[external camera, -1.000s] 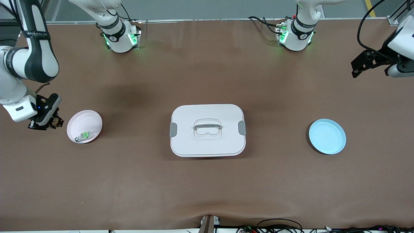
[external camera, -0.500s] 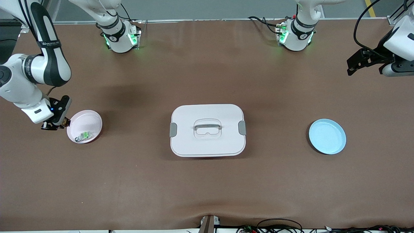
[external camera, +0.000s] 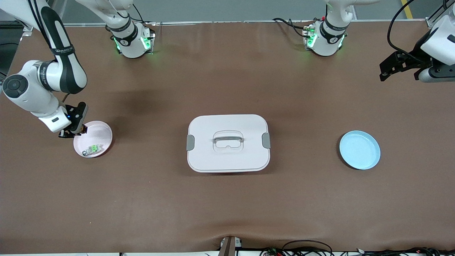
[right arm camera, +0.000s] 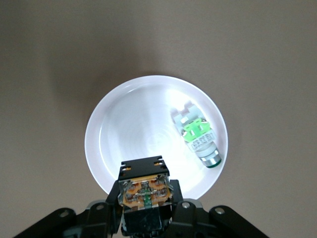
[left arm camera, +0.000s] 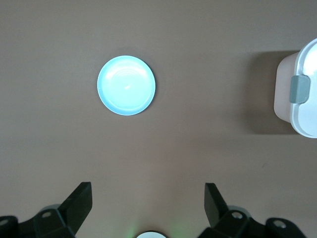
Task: Transfer orange switch to right arm and place
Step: 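Lower the switch onto the white plate beside the green switch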
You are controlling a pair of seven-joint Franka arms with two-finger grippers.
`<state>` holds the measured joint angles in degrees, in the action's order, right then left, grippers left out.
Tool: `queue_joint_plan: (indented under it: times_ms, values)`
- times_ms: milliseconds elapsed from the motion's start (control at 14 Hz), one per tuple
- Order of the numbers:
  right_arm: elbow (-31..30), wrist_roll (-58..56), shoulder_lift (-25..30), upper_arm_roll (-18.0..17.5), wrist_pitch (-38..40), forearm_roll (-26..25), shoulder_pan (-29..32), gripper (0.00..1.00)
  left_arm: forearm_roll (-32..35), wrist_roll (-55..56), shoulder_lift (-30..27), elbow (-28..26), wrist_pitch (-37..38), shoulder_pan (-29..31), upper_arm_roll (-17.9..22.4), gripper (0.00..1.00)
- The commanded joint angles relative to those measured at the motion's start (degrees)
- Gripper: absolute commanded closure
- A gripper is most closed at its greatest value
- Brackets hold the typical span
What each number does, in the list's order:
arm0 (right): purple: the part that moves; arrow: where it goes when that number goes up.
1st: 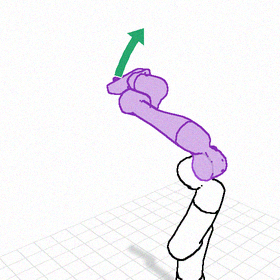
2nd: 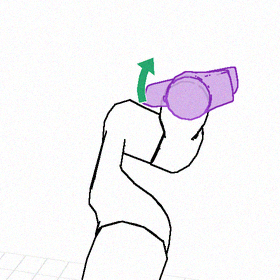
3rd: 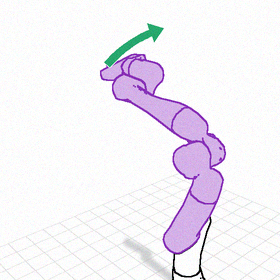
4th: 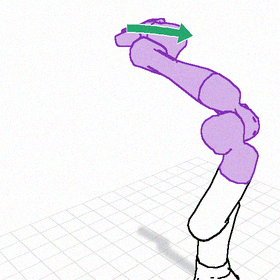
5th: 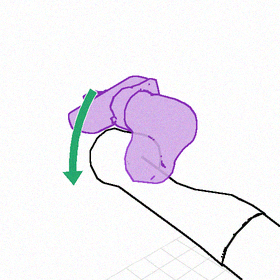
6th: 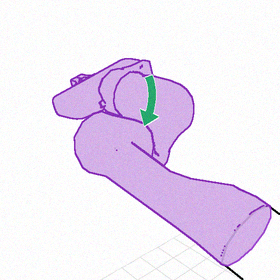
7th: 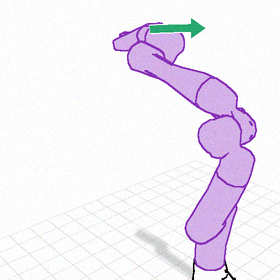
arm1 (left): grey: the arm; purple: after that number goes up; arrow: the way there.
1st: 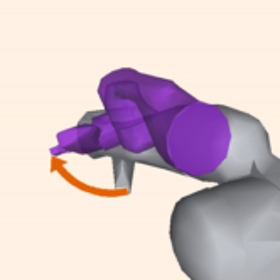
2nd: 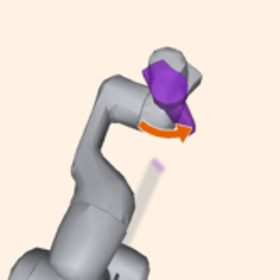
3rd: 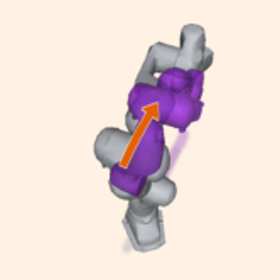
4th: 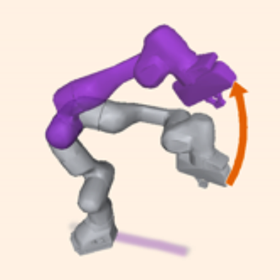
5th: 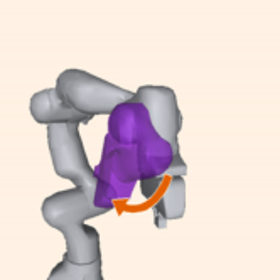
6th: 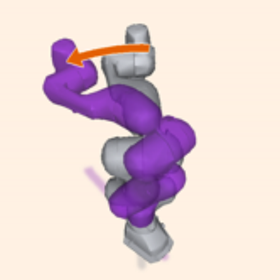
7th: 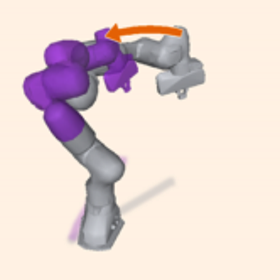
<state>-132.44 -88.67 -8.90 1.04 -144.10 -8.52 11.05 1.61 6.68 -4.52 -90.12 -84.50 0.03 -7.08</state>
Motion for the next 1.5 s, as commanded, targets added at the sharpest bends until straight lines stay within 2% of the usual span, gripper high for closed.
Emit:
queue_joint_plan:
  times_ms: [0,643,1429]
  values:
    - [-2.5,-0.5,0.6,-0.7,-2.1,-1.2,1.6,0.87,-1.0,-0.2,-1.3,-0.2,0.7,-0.1,0.1,0.00]
    - [-6.0,-0.6,-3.1,-0.7,-11.5,-1.3,2.2,0.87,-0.8,0.2,-0.8,0.3,0.5,-0.2,0.1,0.00]
    - [-7.4,-0.6,-8.3,-0.6,-18.6,-1.5,2.9,0.85,-0.1,0.0,0.5,0.4,-1.3,-0.6,0.0,0.00]
